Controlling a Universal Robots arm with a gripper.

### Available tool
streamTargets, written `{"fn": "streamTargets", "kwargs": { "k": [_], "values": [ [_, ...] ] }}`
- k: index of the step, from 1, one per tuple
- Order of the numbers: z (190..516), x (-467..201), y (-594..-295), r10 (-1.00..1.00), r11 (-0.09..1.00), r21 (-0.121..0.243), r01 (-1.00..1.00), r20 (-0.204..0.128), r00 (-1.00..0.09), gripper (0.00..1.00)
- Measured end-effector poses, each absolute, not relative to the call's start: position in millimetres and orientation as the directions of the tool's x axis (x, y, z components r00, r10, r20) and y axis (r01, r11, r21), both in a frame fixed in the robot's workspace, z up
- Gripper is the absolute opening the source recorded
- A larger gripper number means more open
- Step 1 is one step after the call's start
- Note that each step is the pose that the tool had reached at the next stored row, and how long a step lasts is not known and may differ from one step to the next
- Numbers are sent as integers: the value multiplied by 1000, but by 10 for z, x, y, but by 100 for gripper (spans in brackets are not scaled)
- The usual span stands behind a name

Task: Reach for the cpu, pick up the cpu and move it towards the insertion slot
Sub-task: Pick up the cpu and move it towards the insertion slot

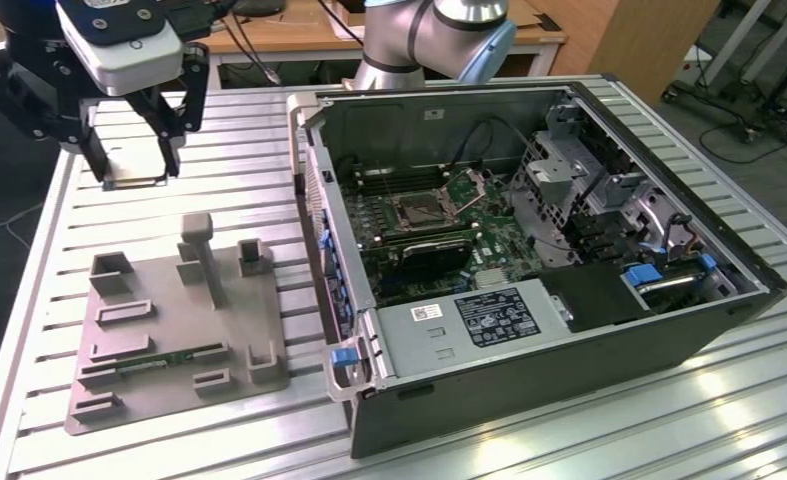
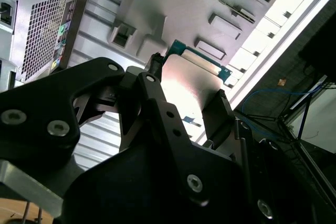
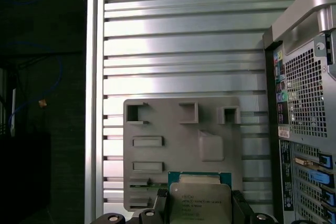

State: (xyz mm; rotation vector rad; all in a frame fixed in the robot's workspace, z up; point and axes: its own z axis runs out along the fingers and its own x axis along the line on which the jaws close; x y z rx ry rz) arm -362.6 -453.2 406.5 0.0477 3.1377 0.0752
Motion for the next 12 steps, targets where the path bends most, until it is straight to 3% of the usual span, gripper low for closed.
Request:
{"fn": "streamTargets", "kwargs": {
  "k": [12],
  "values": [
    [4065, -3595, -4532, 30, 998, 48, 30, -2, -1000, 55]
  ]
}}
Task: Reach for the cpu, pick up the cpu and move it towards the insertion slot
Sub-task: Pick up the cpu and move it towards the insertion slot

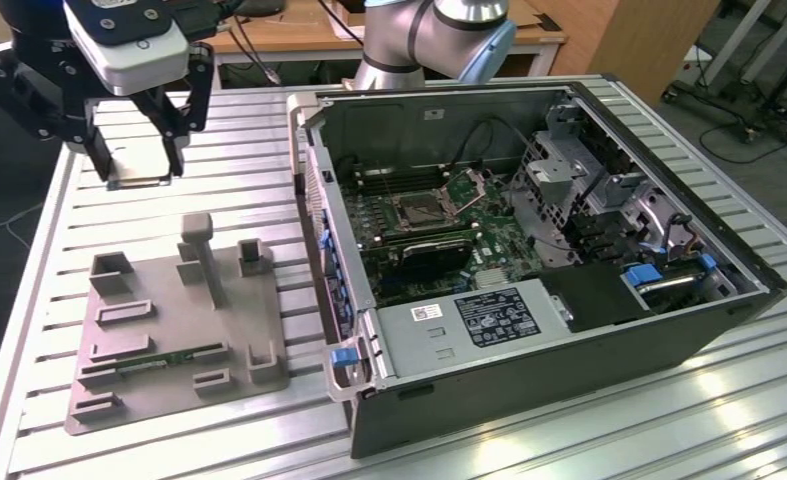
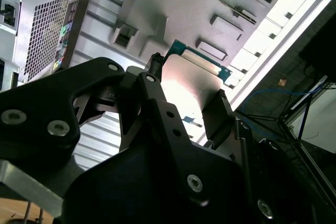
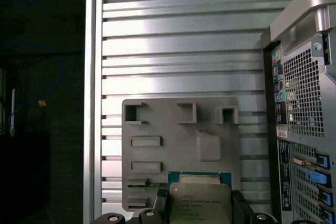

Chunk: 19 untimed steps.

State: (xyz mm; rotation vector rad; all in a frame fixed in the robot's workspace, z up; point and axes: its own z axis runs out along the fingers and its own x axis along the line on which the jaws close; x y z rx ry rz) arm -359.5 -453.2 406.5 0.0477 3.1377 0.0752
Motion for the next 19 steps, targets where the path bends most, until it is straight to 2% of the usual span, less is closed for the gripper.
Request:
{"fn": "streamTargets", "kwargs": {
  "k": [19],
  "values": [
    [4065, -3547, -4532, 30, 998, 48, 30, -2, -1000, 55]
  ]
}}
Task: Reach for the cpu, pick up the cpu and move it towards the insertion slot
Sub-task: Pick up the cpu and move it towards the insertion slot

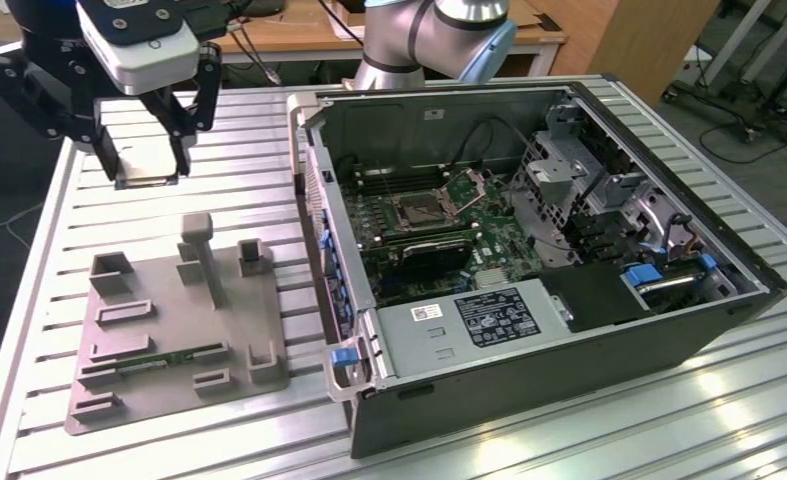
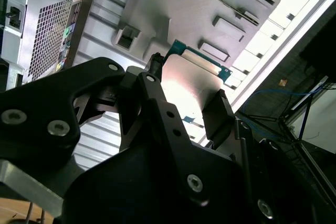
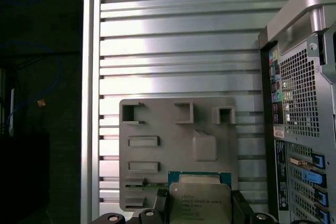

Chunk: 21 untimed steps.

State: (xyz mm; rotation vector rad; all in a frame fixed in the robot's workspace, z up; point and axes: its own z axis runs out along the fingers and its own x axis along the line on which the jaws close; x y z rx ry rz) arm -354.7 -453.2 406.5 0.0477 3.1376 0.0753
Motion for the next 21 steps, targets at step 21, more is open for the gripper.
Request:
{"fn": "streamTargets", "kwargs": {
  "k": [21],
  "values": [
    [4065, -3494, -4532, 30, 998, 48, 30, -2, -1000, 55]
  ]
}}
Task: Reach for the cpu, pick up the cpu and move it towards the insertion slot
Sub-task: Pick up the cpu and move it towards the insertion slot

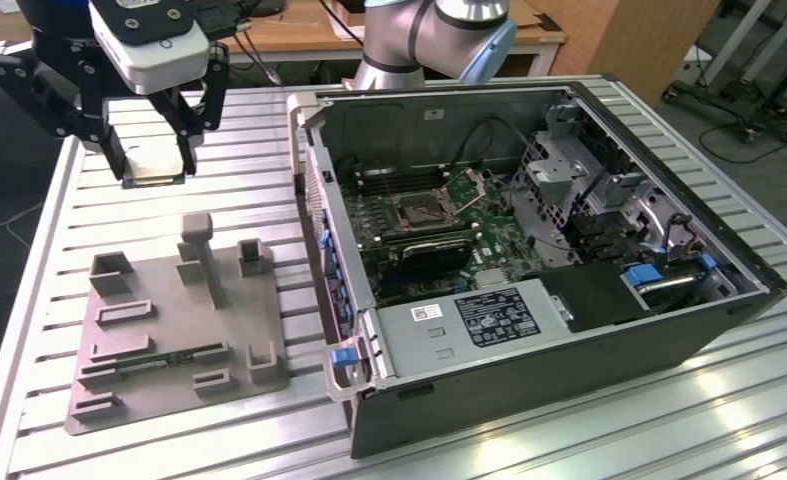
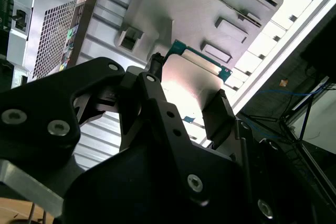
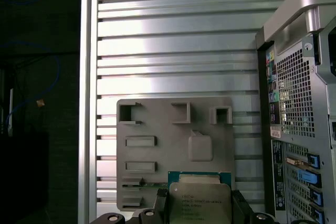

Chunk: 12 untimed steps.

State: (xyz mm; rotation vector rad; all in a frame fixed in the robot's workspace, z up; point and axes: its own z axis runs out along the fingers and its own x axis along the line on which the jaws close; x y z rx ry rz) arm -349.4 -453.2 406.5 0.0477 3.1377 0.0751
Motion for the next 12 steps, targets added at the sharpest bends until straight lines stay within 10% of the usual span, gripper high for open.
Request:
{"fn": "streamTargets", "kwargs": {
  "k": [12],
  "values": [
    [4065, -3464, -4532, 30, 998, 48, 30, -2, -1000, 55]
  ]
}}
